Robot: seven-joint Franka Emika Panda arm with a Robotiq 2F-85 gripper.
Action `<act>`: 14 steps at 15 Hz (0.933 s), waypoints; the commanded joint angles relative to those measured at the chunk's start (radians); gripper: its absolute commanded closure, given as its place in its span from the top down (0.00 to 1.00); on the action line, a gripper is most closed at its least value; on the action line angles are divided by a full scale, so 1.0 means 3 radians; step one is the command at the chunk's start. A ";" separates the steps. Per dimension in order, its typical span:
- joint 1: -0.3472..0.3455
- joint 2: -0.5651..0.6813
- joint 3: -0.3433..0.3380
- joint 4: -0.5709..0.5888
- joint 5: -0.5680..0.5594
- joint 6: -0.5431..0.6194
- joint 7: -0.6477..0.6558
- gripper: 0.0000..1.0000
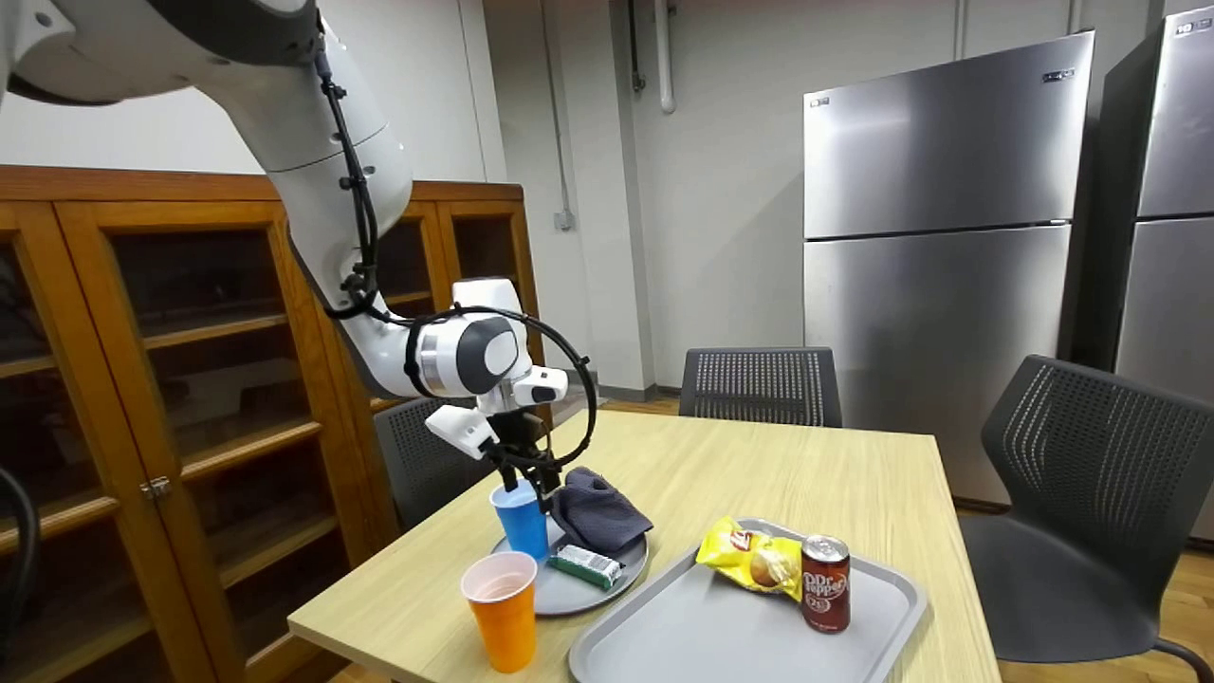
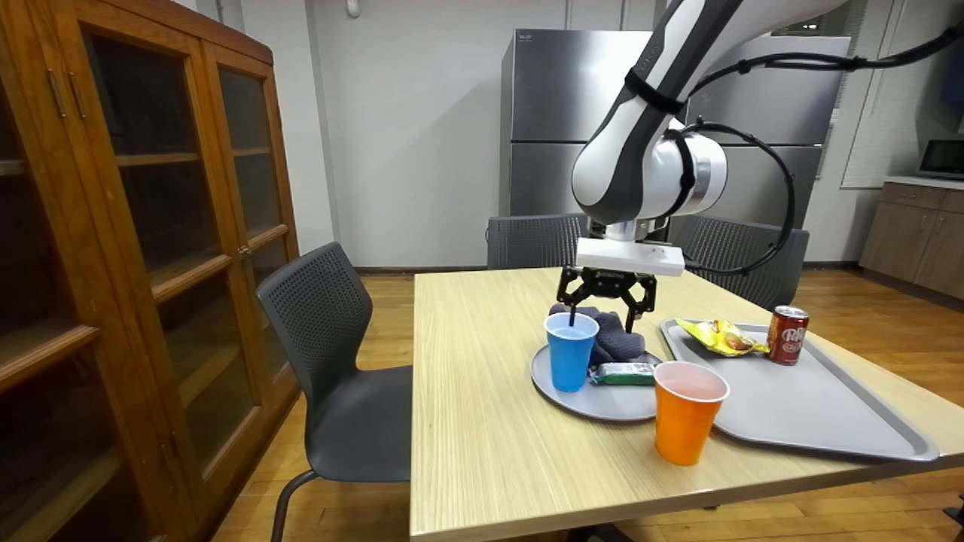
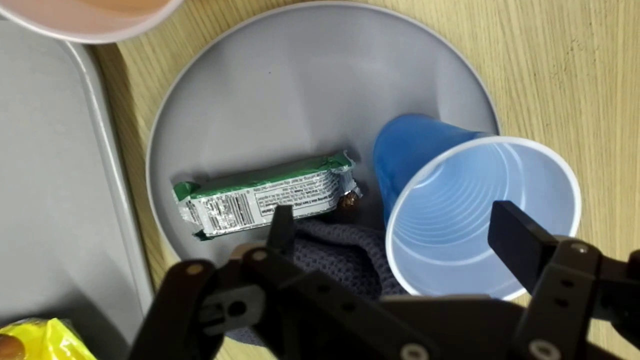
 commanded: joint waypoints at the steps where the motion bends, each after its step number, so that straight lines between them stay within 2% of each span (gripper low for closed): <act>1: 0.0087 0.0124 -0.0049 0.0201 0.0047 -0.0136 0.0090 1.00; 13: 0.0115 0.0263 -0.0066 0.0321 0.0056 -0.0181 0.0070 1.00; 14: 0.0111 0.0259 -0.0061 0.0322 0.0057 -0.0184 0.0061 0.86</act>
